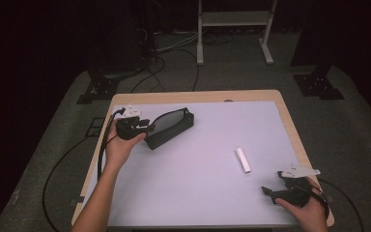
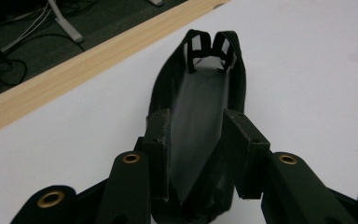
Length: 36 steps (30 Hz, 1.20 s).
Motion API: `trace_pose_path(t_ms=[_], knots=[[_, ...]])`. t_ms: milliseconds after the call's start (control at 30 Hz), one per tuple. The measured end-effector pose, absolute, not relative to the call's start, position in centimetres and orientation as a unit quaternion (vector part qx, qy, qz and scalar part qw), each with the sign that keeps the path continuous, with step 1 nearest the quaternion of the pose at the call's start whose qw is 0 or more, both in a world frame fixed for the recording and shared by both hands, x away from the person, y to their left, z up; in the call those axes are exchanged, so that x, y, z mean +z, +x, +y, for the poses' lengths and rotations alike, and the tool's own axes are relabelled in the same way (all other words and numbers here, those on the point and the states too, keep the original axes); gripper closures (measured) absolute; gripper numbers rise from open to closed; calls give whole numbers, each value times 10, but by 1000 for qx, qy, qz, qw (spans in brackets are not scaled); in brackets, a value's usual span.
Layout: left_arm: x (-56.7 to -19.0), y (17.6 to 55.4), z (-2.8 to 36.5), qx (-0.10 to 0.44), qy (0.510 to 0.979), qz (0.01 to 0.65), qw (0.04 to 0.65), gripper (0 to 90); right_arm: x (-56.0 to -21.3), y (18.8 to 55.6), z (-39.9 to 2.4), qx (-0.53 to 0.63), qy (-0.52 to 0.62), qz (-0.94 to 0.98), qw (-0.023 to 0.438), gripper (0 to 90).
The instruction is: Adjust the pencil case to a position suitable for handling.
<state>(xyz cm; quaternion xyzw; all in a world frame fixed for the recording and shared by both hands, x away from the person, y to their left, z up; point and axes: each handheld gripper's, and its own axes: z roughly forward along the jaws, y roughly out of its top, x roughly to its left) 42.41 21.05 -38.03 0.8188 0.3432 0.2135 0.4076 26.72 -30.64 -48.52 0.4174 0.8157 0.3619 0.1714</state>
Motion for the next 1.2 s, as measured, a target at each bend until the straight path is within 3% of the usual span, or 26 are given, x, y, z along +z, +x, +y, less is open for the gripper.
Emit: trace_pose_path(t_ms=[1200], knots=[[-400, 489, 191, 214, 823, 351, 392, 660, -485, 267, -306, 362, 417, 816, 171, 114]])
